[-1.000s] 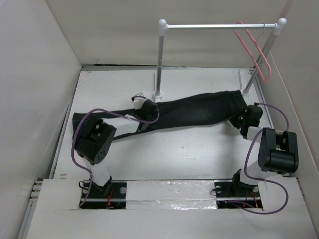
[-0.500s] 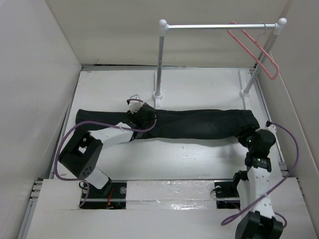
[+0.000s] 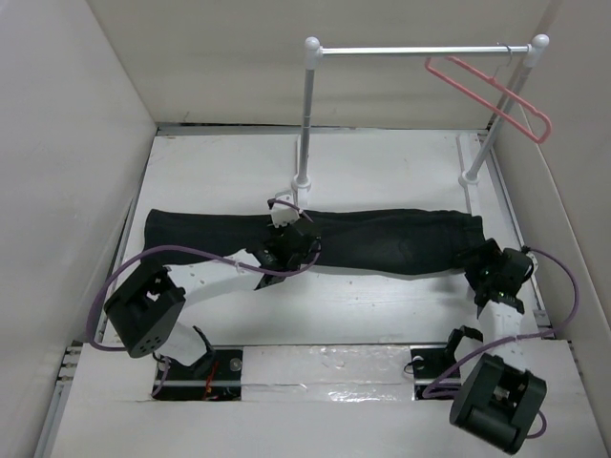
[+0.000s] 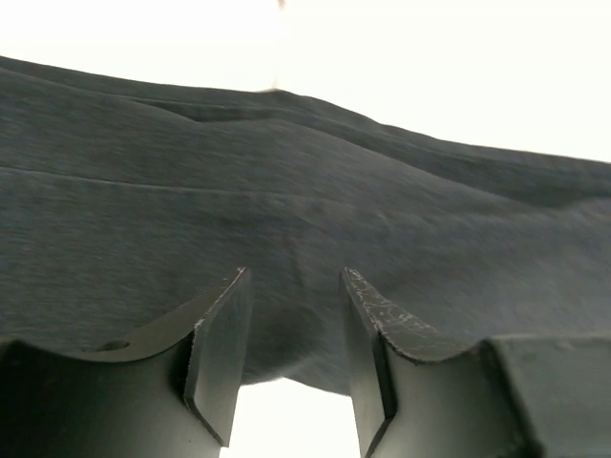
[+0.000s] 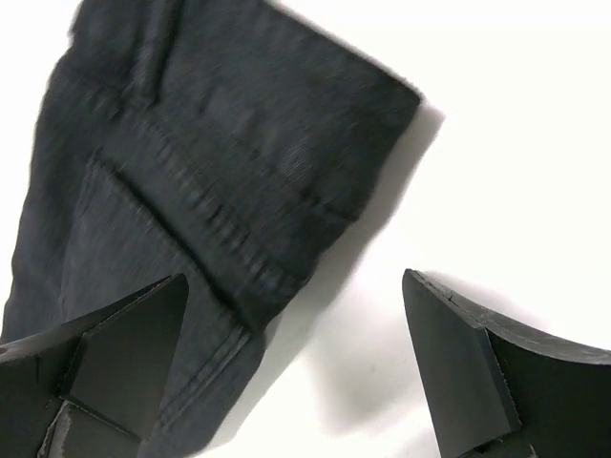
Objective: Place the trousers on the hanger
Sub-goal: Fold the trousers at the center of the board.
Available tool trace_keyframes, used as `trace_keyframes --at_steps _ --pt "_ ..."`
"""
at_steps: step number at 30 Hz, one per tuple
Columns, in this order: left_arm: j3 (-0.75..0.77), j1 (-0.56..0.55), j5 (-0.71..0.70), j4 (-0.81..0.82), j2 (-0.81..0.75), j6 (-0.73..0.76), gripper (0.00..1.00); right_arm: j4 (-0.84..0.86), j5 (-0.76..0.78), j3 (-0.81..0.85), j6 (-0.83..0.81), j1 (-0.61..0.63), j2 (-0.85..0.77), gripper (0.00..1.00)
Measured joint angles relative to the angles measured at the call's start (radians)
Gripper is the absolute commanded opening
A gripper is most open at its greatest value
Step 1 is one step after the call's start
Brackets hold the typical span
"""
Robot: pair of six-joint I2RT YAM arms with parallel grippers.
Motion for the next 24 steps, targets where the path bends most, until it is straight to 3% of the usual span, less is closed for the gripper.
trace_keyframes --at_steps 2,3,4,7,11,12,16,24 --pt "0.0 -0.016 0.006 0.011 0.0 0.003 0.32 0.055 0.002 0.0 0.019 -0.028 0.071 1.0" --pt "0.0 -0.023 0.012 0.017 0.0 0.003 0.21 0.099 -0.005 0.001 0.03 -0.038 0.11 0.99" --pt "0.0 -0.026 0.015 0.023 0.0 0.002 0.16 0.142 -0.013 0.009 0.036 -0.048 0.158 0.98" --pt "0.0 -0.028 0.025 0.04 0.0 0.01 0.0 0.253 -0.052 0.056 0.051 -0.055 0.307 0.82" --pt "-0.016 -0.027 0.027 0.061 0.0 0.011 0.0 0.351 -0.084 0.057 0.063 -0.056 0.385 0.08" --pt "-0.026 -0.027 0.028 0.065 -0.001 0.011 0.0 0.36 -0.085 0.048 0.062 -0.056 0.373 0.0" --pt "-0.054 -0.027 0.027 0.069 -0.008 0.011 0.0 0.333 -0.074 0.042 0.015 0.019 0.243 0.0" --pt "-0.055 -0.006 0.027 0.085 -0.034 0.01 0.0 0.12 -0.068 0.134 -0.149 0.388 -0.121 0.0"
